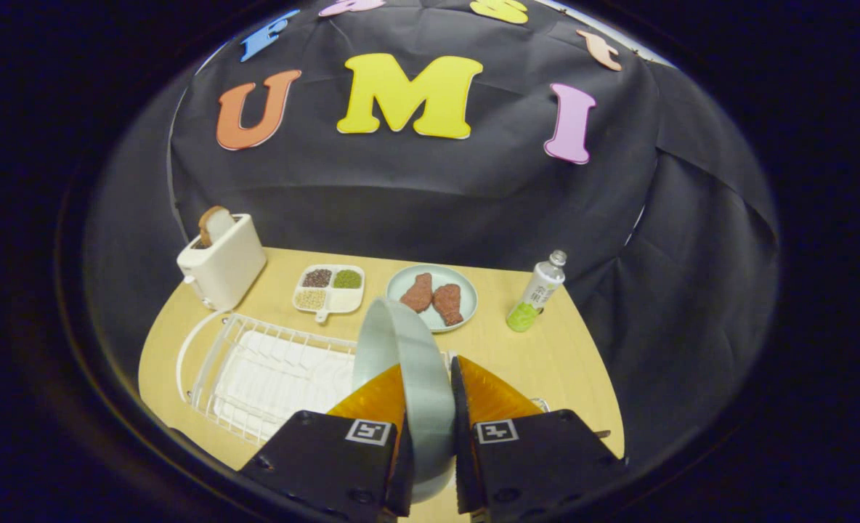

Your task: Take the plate from the dish rack, then take the spoon from the basket and place it into the plate.

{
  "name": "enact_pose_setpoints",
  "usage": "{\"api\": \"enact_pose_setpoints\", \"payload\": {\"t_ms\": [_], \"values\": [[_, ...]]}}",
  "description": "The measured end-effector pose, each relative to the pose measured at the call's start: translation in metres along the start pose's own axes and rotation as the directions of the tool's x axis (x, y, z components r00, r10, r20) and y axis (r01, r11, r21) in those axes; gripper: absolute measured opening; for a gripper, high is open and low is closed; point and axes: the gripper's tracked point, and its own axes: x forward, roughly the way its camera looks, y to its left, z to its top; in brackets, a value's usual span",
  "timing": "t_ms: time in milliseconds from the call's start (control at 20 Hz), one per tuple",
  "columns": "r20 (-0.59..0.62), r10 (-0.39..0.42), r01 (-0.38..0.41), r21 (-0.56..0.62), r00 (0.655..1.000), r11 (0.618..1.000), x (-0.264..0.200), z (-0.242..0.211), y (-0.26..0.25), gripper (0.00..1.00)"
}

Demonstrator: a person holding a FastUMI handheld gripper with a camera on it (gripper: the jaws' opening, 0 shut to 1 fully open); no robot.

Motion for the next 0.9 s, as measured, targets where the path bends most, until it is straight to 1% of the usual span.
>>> {"api": "enact_pose_setpoints", "payload": {"t_ms": [200, 350, 500, 600, 700, 900], "values": [[0.003, 0.122, -0.122, 0.058, 0.993, 0.991, -0.037, -0.03, 0.013, 0.29], [0.018, 0.163, -0.163, 0.064, 0.987, 0.984, -0.063, -0.065, 0.014, 0.29], [0.028, 0.207, -0.209, 0.1, 0.978, 0.973, -0.082, -0.103, 0.016, 0.29], [0.022, 0.225, -0.226, 0.141, 0.974, 0.964, -0.085, -0.133, 0.014, 0.29], [-0.008, 0.244, -0.238, 0.186, 0.97, 0.953, -0.083, -0.166, 0.012, 0.29], [-0.068, 0.292, -0.26, 0.299, 0.954, 0.918, -0.064, -0.217, 0.013, 0.29]]}}
